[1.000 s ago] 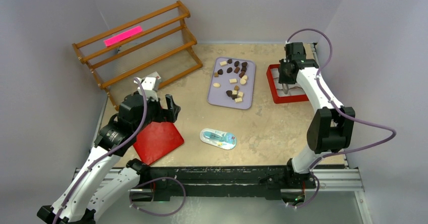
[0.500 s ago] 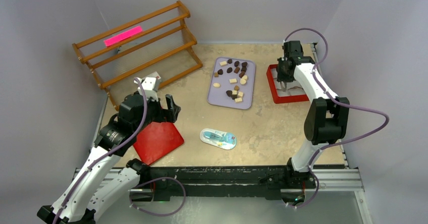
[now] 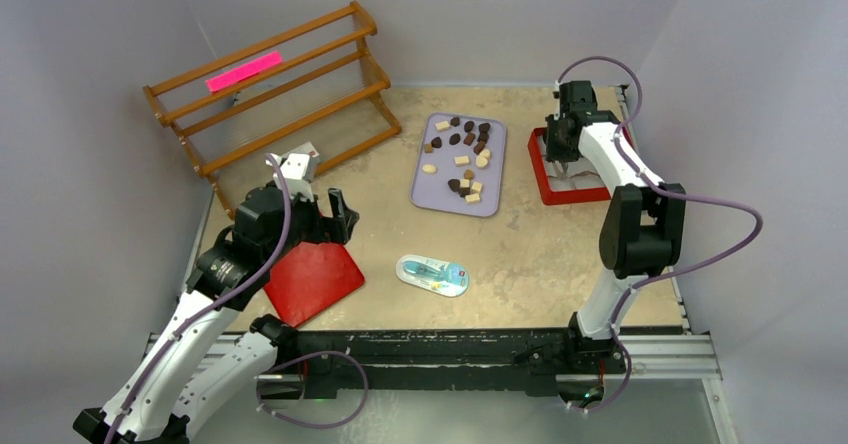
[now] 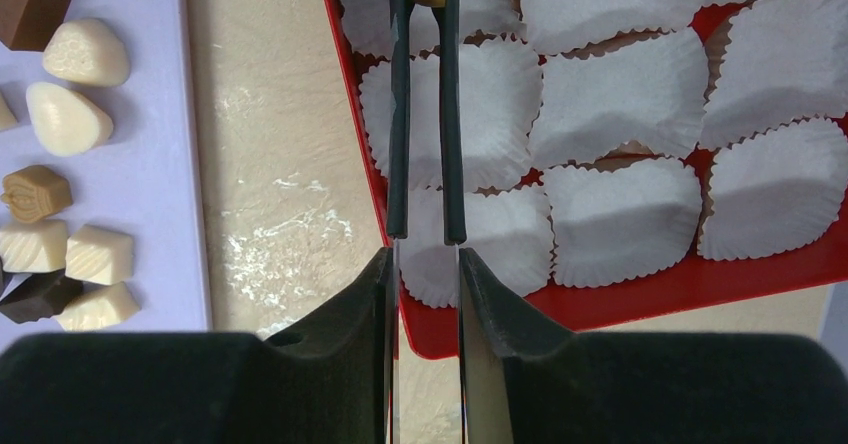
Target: Pack the chocolate
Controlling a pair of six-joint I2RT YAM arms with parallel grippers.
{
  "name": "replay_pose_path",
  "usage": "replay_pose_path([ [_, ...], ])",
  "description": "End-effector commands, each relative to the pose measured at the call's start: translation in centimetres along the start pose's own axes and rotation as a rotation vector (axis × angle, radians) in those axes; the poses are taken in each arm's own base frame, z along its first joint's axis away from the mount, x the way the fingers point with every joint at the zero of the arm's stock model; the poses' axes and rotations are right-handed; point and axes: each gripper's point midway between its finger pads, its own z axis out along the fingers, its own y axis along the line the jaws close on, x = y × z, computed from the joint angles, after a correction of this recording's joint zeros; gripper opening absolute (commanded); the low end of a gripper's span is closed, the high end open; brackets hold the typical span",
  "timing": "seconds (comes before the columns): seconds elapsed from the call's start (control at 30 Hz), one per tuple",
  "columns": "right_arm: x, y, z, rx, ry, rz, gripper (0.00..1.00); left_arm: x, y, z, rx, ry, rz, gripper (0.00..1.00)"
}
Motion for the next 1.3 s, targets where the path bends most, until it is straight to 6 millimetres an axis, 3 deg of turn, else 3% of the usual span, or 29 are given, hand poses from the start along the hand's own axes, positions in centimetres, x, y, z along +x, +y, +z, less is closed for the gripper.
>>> replay_pose_path([
  [0.0, -1.2, -0.2, -0.5, -0.001, -0.030, 0.013, 0.28, -0.6, -0.3, -0.1, 0.020, -0.028, 0.017, 0.98],
  [0.37, -0.7, -0.5, -0.7, 0.018, -0.019, 0.023, 0.37, -0.6, -0.2, -0.2, 0.016, -0.031, 0.017, 0.98],
  [0.8, -2.2, -0.8, -6.4, -0.001, -0.120, 0.050, 0.34, -0.6, -0.2, -0.2, 0.016, -0.033, 0.017, 0.98],
  [1.1, -1.5, 2.4, -10.6, -0.164, -0.215, 0.058, 0.33, -0.6, -0.2, -0.1, 0.013, -0.029, 0.017, 0.98],
  [1.27, 0.7, 5.2, -11.7, -0.205, -0.218, -0.022, 0.33, -0.9, -0.2, -0.5, 0.018, -0.043, 0.016, 0.98],
])
